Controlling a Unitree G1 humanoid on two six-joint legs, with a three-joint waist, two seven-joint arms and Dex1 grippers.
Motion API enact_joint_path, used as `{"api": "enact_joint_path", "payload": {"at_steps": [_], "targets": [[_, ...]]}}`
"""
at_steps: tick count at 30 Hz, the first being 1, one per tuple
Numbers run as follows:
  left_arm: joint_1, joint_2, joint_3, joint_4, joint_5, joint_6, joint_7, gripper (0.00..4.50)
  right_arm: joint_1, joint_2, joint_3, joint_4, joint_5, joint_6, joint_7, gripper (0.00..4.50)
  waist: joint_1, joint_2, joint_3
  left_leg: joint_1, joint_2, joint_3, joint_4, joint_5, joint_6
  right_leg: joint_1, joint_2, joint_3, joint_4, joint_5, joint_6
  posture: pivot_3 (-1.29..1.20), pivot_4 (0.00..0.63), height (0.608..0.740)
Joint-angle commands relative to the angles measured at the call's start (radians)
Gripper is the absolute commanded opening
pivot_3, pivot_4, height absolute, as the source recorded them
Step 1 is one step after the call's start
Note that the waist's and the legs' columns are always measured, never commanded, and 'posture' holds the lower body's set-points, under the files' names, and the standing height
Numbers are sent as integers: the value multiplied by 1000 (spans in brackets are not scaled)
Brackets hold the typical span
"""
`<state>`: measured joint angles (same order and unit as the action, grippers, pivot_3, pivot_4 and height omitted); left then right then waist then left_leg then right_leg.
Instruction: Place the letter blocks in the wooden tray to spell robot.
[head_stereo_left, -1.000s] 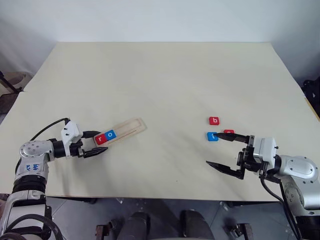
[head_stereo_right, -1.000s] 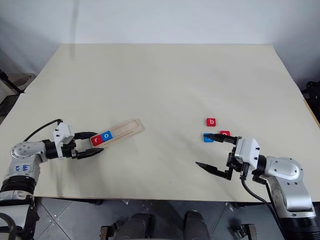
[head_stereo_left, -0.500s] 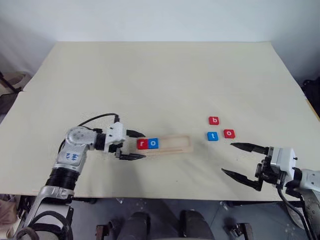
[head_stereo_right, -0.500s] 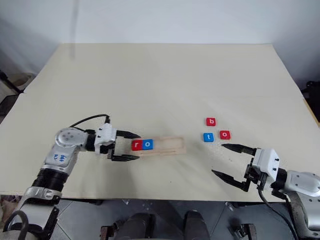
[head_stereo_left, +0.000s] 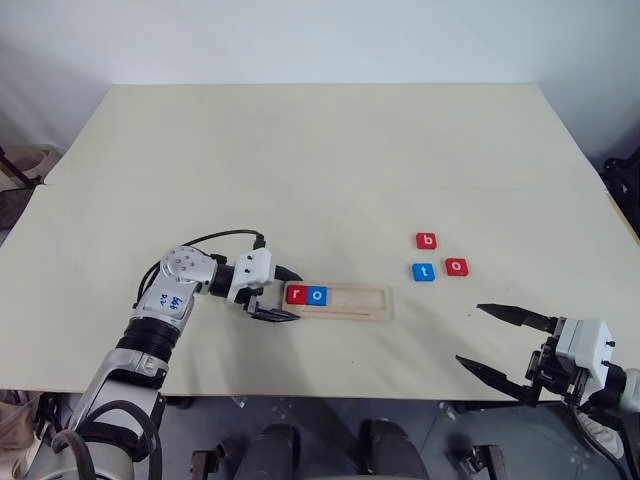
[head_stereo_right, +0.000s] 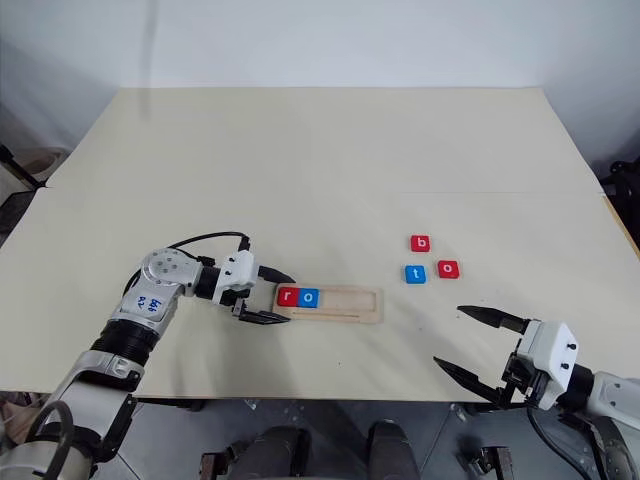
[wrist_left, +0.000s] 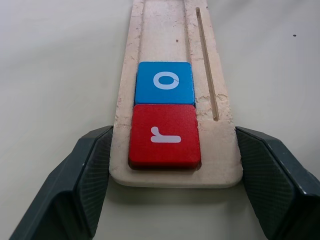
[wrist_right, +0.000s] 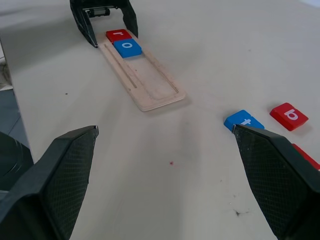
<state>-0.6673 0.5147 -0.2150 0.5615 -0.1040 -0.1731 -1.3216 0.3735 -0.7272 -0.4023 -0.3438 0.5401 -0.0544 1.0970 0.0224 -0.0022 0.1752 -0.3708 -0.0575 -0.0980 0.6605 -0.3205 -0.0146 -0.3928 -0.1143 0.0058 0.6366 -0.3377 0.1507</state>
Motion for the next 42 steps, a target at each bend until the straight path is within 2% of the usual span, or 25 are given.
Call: {"api": "enact_joint_path", "payload": {"at_steps": [1,6,7,9,13,19,24,29,32,39,42], "targets": [[-3,-10,-5,9,11,11,6,3382,7,7,-44,-22,21,-8,-8,4500,1,0,0,0,0,0,0,0,0,0,0,0,0,0,0,0,150,740],[1,-18,0,11,-1,14,-9,3382,2,4,-47,-15,22,-9,-7,4500,2,0,0,0,0,0,1,0,0,0,-1,0,0,0,0,0,150,740],[1,-20,2,12,-6,12,-14,4089,1,5,-48,-13,22,-9,-6,4500,2,0,0,0,0,0,1,0,0,0,-1,0,0,0,0,0,150,740],[2,-25,9,9,-21,20,-19,4434,1,5,-50,-9,22,-9,-3,4500,2,0,0,0,0,0,1,0,0,0,-1,0,0,0,0,0,150,740],[10,-19,60,0,-60,1,-12,4434,18,12,-73,7,18,-14,-7,4500,1,0,0,0,0,0,1,0,0,0,0,0,0,0,0,0,150,740],[89,61,204,-85,-196,24,-54,4434,22,43,-167,90,36,20,-82,4500,-8,0,0,0,2,0,0,0,0,0,0,0,0,0,0,0,150,740],[187,122,282,-185,-229,46,-12,4434,-34,26,-199,175,46,87,-143,4500,-9,0,0,0,2,-1,0,0,0,0,-1,0,0,0,0,0,150,740],[268,118,301,-285,-237,43,42,4434,-152,-10,-142,207,19,177,-197,4500,-6,0,0,0,2,-1,0,0,0,0,-1,1,-1,0,0,0,150,740],[309,121,292,-351,-245,77,56,4434,-209,-59,-104,204,-35,317,-297,4500,-3,0,0,0,2,-1,0,0,0,0,-1,1,-1,0,0,0,150,740],[326,101,303,-450,-304,134,82,4434,-435,-124,45,165,-45,595,-396,4500,-3,0,0,0,2,-1,0,0,0,-1,-1,1,-1,0,0,0,150,740],[330,95,299,-481,-334,163,78,4434,-492,-132,94,153,-62,645,-401,4500,-4,0,0,-1,2,-1,0,0,0,-1,-1,1,-1,0,0,0,150,740]]}}
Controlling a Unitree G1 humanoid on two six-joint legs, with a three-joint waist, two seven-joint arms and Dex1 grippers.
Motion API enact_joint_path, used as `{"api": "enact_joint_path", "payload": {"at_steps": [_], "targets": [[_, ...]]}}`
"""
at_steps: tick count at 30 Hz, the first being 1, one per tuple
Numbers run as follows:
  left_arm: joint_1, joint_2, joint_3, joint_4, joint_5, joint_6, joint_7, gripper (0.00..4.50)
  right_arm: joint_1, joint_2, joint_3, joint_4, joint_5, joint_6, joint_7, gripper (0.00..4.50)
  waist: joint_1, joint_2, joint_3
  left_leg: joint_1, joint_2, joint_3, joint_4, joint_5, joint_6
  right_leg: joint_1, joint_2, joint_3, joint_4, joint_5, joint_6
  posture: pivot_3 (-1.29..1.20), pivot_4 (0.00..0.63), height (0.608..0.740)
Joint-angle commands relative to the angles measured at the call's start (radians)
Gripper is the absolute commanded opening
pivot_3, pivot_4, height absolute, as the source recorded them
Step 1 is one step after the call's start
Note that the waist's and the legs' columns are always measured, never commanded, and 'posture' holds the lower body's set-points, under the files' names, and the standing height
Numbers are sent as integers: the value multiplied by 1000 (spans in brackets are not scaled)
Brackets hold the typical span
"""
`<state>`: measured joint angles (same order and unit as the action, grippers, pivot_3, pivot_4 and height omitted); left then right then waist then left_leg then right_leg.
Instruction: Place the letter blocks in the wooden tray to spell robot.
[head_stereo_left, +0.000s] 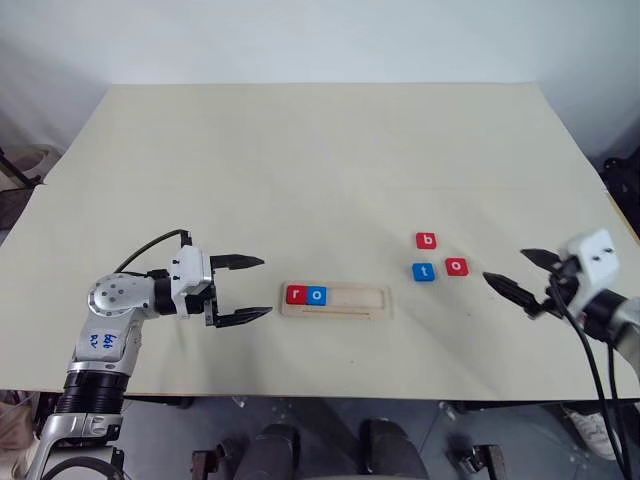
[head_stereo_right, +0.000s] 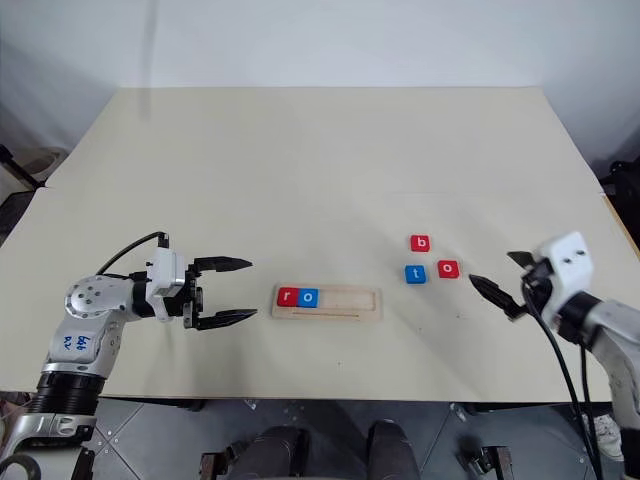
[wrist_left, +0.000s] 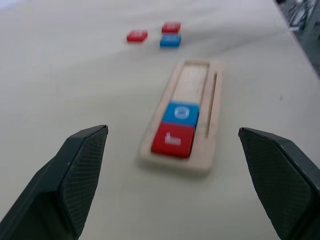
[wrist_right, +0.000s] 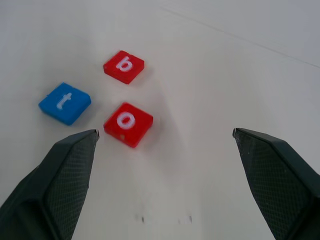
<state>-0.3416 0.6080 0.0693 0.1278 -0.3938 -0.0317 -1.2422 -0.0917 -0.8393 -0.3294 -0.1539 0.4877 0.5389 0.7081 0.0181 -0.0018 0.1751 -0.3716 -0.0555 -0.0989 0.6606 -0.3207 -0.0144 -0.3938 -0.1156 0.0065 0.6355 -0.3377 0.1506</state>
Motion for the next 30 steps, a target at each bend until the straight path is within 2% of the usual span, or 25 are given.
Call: {"api": "enact_joint_path", "payload": {"at_steps": [1,8,13,21,30], "targets": [[5,-1,15,-55,-54,31,-2,4434,-46,-18,35,-43,-10,71,-17,4500,1,0,0,0,0,0,0,0,0,0,0,0,0,0,0,0,150,740],[7,-27,35,-81,-81,44,46,4434,-129,-20,106,-52,-38,129,-17,4500,3,0,0,-1,-1,0,1,0,0,0,0,0,0,0,0,0,150,740],[6,-49,54,-83,-83,6,76,4434,-119,-32,111,-70,-46,139,7,4500,3,0,0,-1,-1,0,1,0,0,0,0,0,0,0,0,0,150,740],[23,-31,41,-126,-112,94,69,4434,-108,-31,107,-71,-57,134,15,4500,2,0,0,-1,0,0,0,0,0,0,0,0,0,0,0,0,150,740],[26,-36,35,-126,-107,99,59,4434,-95,-4,93,-71,-63,121,-4,4500,2,0,0,-1,0,0,0,0,0,0,0,0,-1,0,0,0,150,740]]}}
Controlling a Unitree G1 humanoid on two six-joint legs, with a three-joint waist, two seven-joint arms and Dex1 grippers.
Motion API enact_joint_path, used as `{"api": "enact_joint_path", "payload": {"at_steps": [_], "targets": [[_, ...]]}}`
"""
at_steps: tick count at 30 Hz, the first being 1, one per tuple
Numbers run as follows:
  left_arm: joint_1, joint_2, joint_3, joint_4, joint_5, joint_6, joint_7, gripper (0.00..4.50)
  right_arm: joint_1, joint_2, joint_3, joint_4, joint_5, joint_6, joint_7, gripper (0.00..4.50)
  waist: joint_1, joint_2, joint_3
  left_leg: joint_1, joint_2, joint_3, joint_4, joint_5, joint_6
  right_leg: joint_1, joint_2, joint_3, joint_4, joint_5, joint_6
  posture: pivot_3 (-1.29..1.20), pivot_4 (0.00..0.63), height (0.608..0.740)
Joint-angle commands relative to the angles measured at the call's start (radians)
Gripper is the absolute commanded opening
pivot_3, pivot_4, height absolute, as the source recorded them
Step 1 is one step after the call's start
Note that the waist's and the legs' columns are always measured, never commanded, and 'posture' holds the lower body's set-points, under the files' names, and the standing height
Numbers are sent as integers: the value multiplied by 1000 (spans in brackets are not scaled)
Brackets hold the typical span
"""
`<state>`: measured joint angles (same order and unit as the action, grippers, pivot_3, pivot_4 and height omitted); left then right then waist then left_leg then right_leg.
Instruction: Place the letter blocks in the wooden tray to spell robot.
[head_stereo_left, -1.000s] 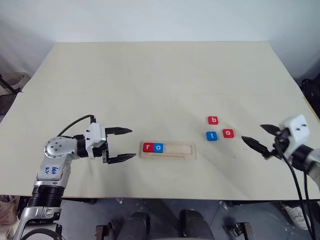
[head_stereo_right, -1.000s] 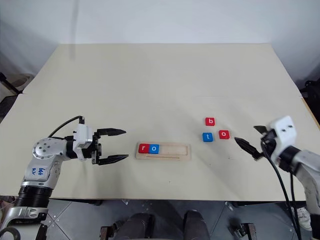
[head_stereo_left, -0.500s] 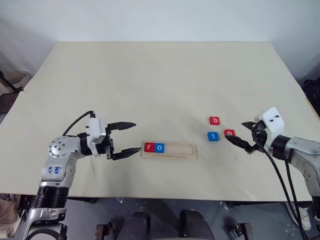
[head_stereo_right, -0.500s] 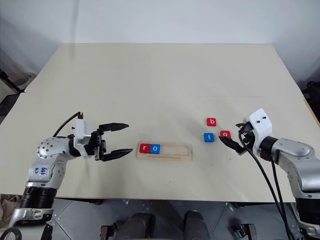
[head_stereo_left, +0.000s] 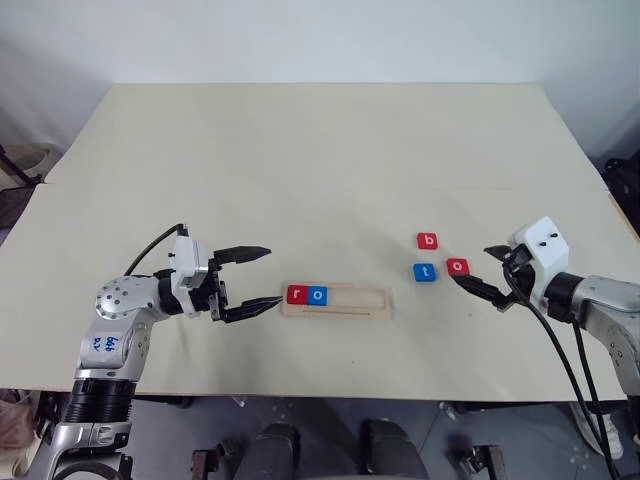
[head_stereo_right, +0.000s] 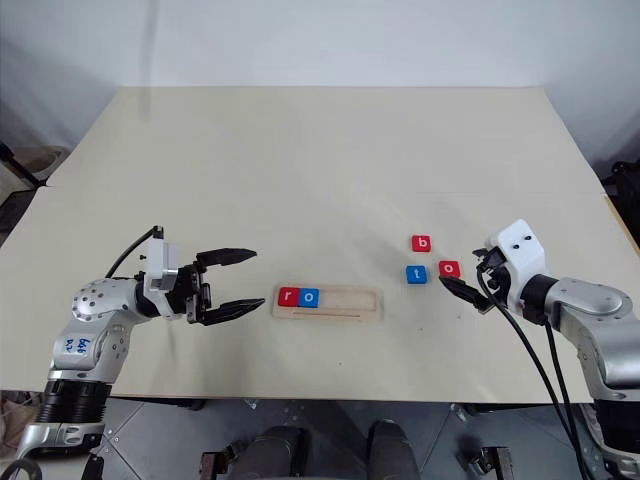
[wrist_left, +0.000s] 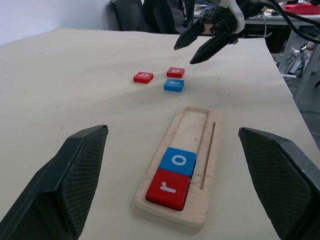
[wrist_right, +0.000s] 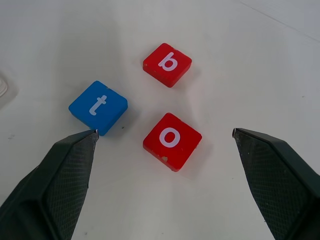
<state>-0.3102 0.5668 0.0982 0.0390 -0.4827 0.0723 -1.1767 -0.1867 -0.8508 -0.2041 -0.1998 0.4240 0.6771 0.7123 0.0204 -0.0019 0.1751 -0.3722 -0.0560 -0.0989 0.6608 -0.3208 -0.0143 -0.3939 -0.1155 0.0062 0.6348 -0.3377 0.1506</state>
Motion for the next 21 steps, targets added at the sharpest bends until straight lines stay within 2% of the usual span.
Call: {"api": "enact_joint_path", "payload": {"at_steps": [1,14,21], "targets": [[-8,5,7,-35,-16,-8,-7,4434,1,11,-34,-25,-1,-20,-11,4500,0,0,0,0,0,0,0,0,0,0,0,0,0,0,0,0,150,740],[2,8,14,-32,-10,-21,-8,4434,22,34,-43,-34,-3,-37,-20,4500,0,0,0,0,0,0,0,0,0,0,0,0,-1,0,0,0,150,740],[7,12,20,-26,-7,-25,0,4434,-19,103,-25,-118,11,85,-143,4500,-2,0,0,0,0,0,0,0,0,0,0,0,-1,0,0,0,150,740]]}}
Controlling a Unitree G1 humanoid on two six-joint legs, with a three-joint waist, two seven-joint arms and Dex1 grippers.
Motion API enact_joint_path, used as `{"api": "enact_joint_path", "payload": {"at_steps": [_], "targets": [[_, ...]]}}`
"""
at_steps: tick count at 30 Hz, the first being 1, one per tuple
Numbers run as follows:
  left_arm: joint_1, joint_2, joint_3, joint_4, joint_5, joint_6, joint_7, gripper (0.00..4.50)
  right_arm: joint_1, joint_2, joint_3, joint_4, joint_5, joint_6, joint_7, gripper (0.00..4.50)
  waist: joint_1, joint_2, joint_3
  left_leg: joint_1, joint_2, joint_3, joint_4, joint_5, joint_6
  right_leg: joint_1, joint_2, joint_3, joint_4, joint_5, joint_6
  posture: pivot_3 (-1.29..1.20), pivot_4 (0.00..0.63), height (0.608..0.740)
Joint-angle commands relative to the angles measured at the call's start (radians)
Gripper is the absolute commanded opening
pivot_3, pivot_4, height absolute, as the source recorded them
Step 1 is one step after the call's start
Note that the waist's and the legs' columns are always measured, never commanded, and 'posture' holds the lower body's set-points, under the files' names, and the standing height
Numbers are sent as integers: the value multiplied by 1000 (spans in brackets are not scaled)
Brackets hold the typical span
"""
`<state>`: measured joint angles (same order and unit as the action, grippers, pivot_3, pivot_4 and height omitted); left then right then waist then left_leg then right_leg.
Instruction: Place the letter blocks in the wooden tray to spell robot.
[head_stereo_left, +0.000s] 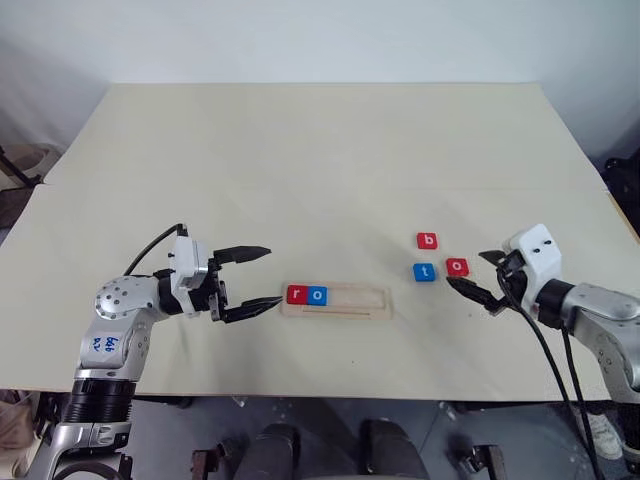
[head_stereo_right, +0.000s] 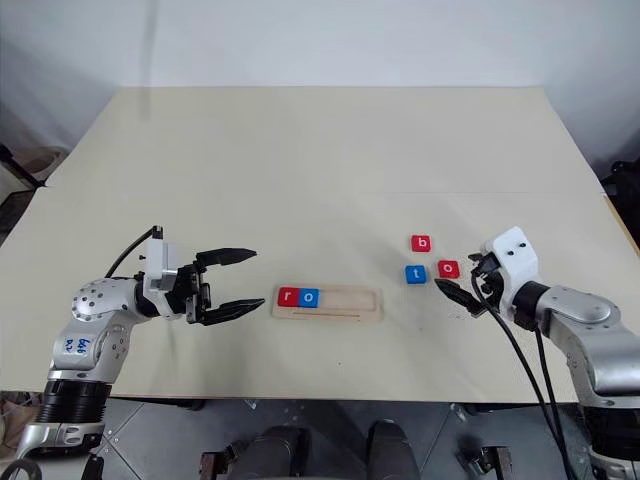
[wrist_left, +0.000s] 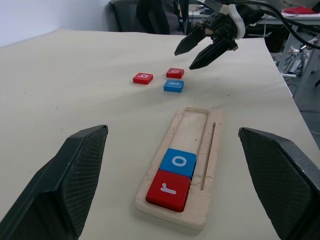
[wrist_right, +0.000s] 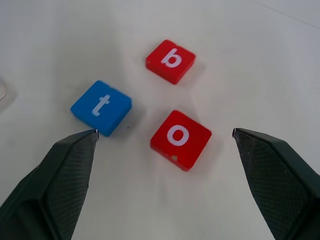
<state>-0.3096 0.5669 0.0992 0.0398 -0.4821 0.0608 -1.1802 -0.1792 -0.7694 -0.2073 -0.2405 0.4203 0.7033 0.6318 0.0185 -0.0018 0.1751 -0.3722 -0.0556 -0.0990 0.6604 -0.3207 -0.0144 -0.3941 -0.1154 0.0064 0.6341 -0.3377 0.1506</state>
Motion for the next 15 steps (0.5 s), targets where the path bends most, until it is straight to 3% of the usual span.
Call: {"api": "enact_joint_path", "payload": {"at_steps": [1,8,15], "targets": [[9,12,19,-29,-8,-12,4,4434,-35,33,-18,-92,15,88,-86,4500,-1,0,0,0,0,0,0,0,0,0,0,0,0,0,0,0,150,740],[23,20,20,-45,-12,-3,9,4434,-225,213,-4,-103,-10,372,-348,4500,-11,0,0,0,0,-1,-1,0,0,-1,0,0,0,0,0,0,150,740],[24,22,19,-51,-12,-2,11,4434,-360,375,69,-22,-100,437,-514,4500,-23,0,0,0,-1,-1,-4,0,-1,-3,-1,0,1,0,0,0,150,740]]}}
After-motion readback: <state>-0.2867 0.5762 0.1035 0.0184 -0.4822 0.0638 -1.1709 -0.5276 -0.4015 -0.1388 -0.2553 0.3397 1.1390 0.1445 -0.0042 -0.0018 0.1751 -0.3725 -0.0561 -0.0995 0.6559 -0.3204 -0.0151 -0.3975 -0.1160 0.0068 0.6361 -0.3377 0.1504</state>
